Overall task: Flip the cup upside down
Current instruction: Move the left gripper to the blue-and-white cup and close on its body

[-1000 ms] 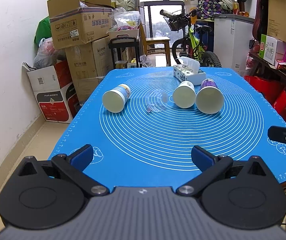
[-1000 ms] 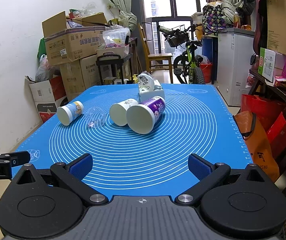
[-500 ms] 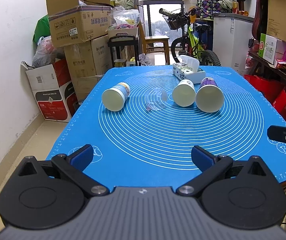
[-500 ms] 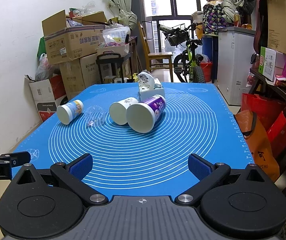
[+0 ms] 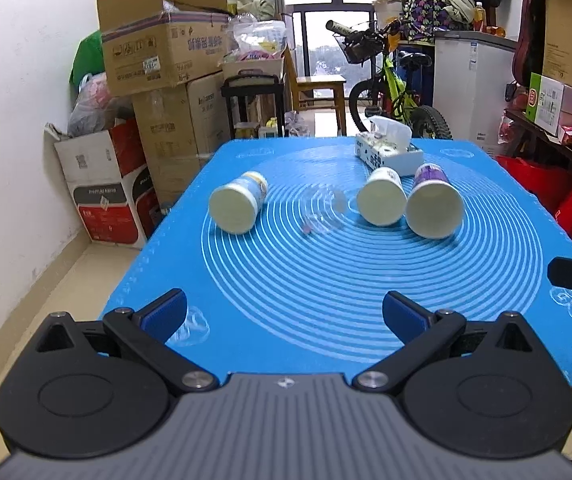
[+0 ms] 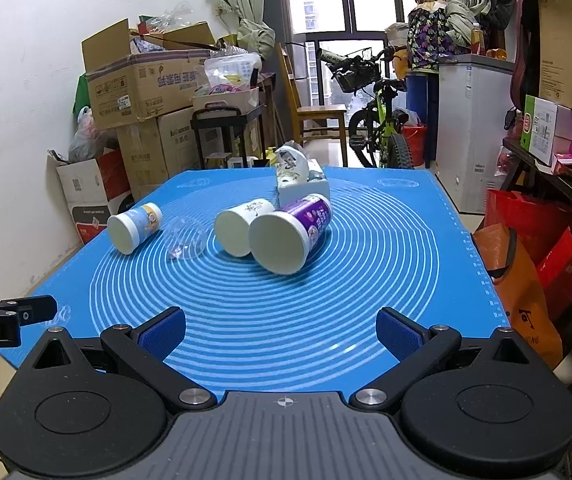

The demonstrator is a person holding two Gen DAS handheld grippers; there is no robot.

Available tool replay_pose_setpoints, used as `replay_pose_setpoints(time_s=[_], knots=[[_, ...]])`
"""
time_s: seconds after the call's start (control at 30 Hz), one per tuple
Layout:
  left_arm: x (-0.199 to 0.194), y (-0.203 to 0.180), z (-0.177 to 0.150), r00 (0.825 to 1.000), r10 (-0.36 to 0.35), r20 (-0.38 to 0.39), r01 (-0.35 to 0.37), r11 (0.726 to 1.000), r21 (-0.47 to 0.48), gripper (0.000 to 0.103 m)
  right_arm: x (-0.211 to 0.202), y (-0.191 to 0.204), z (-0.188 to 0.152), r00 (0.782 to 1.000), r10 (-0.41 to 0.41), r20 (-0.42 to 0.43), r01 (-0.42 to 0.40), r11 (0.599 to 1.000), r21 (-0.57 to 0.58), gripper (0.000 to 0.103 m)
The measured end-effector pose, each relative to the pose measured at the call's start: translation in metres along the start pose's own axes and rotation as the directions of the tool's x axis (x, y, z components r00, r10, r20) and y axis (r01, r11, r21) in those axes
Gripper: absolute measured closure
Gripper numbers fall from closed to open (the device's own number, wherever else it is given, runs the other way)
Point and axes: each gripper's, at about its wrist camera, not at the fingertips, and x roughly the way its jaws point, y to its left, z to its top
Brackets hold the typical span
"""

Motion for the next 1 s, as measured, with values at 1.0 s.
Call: replay_pose_setpoints(time_s=[1.0], knots=[[0.256,0.057,0.068,0.992,0.054,-0.116,-0.046,0.997,0.068,0.029,0.141,-0.026,0.050,0.997,-0.069,-0.041,0.072,0.993,0.090,0.003]])
